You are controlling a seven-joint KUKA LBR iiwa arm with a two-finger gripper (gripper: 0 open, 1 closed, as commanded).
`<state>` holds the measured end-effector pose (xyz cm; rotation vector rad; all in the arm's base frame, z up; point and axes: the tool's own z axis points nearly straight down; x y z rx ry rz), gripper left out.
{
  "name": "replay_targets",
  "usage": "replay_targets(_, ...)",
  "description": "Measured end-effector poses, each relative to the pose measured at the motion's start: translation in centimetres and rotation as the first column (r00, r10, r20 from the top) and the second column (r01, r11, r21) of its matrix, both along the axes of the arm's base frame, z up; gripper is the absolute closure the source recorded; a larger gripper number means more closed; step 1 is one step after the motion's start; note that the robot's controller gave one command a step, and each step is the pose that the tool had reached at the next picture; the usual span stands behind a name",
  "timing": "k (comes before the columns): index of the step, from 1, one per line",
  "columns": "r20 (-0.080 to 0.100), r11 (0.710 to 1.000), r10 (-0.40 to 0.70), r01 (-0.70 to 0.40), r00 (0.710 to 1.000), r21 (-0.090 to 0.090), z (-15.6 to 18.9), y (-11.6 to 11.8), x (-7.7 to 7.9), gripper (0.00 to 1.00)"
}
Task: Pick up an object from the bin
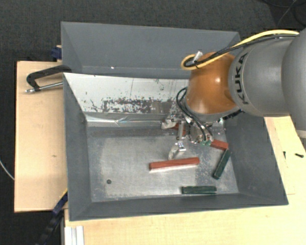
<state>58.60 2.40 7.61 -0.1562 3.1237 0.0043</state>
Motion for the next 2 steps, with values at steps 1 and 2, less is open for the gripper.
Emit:
replay_targets(1, 0.0, 1.0, 0.0, 0.0, 1.0, 0.0, 0.0, 0.0, 0.0, 0.0)
replay_targets(2, -0.009, 0.999, 0.051, -0.051, 0.999, -0.002, 0.1, -0.2, -2.7, 0.0)
